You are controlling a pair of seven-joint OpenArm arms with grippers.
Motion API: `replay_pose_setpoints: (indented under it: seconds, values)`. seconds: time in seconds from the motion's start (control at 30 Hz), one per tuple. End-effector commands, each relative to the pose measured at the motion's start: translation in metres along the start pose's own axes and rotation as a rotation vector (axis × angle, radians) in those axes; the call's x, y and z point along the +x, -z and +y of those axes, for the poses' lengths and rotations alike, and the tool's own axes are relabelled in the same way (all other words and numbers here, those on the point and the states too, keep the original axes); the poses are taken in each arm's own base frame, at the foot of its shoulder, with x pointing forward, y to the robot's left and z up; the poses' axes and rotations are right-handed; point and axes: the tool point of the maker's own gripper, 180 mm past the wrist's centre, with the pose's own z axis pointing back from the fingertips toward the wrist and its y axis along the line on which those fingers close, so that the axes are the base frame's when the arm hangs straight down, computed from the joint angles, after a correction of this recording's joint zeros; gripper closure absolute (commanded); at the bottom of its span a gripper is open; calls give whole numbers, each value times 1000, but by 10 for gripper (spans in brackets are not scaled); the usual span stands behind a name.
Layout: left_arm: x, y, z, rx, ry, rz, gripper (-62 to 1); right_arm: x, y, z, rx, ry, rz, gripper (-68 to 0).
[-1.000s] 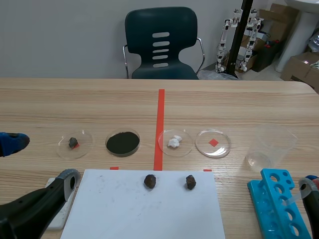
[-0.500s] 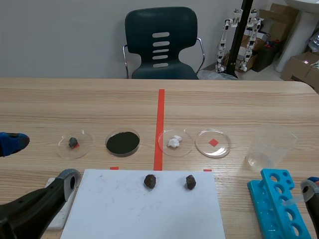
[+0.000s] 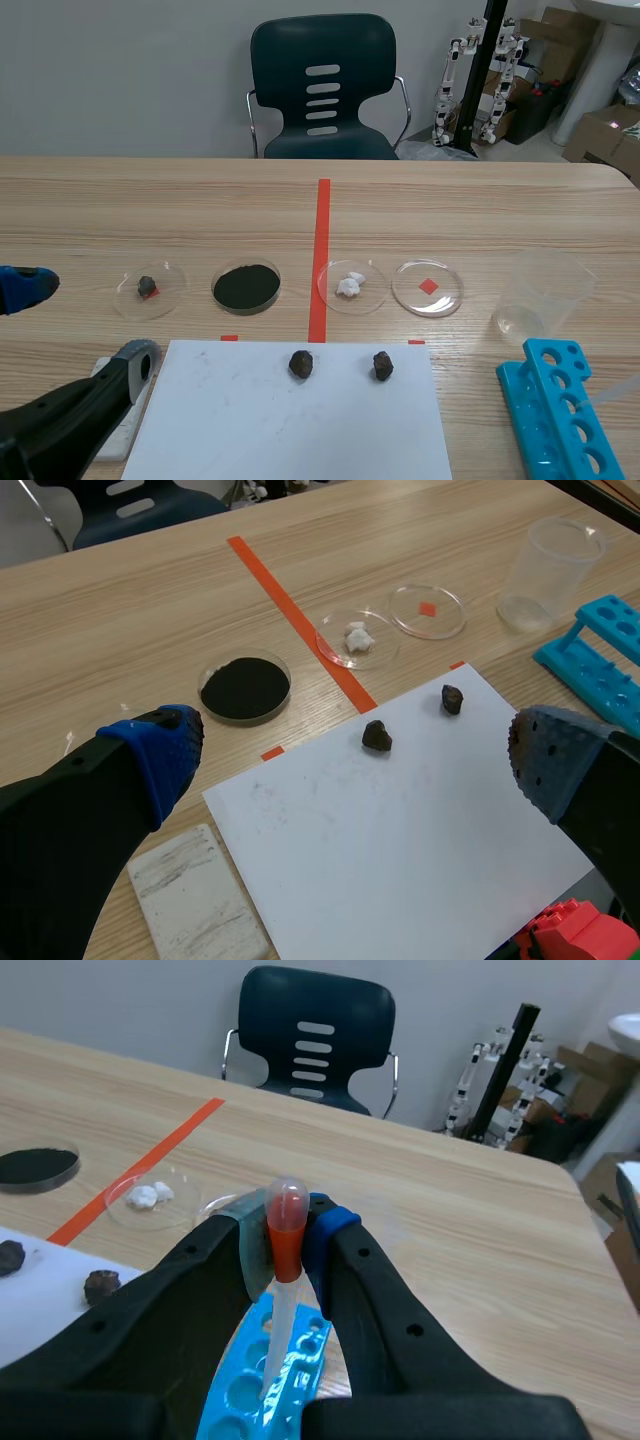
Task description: Pick up the dropper by the top with the right hand
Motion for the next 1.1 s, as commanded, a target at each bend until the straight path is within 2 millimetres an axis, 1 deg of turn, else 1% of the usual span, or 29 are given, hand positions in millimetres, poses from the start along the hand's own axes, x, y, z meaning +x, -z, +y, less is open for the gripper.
replay_pose_setpoints:
  seconds: [0.0, 0.13, 0.27, 0.37, 0.57, 0.73, 0.9, 1.07]
  values:
    - [5, 0, -2, -3, -15, -23, -623, 12, 6, -4, 5, -18, -28, -49]
    - [5, 0, -2, -3, -15, -23, -623, 25, 14, -2, 20, -37, -29, -49]
    - [5, 0, -2, -3, -15, -23, -623, 37, 24, 6, 43, -48, -20, -49]
    - [5, 0, -2, -3, -15, -23, -623, 49, 32, 18, 92, -58, -31, -49]
    - [5, 0, -2, -3, -15, -23, -623, 74, 39, 43, 187, -32, -94, -49]
    - [5, 0, -2, -3, -15, -23, -623, 77, 42, 67, 302, -25, -110, -49]
    - [5, 0, -2, -3, -15, -23, -623, 83, 48, 79, 388, -31, -136, -49]
    - [5, 0, -2, -3, -15, -23, -623, 86, 46, 100, 524, -17, -146, -48]
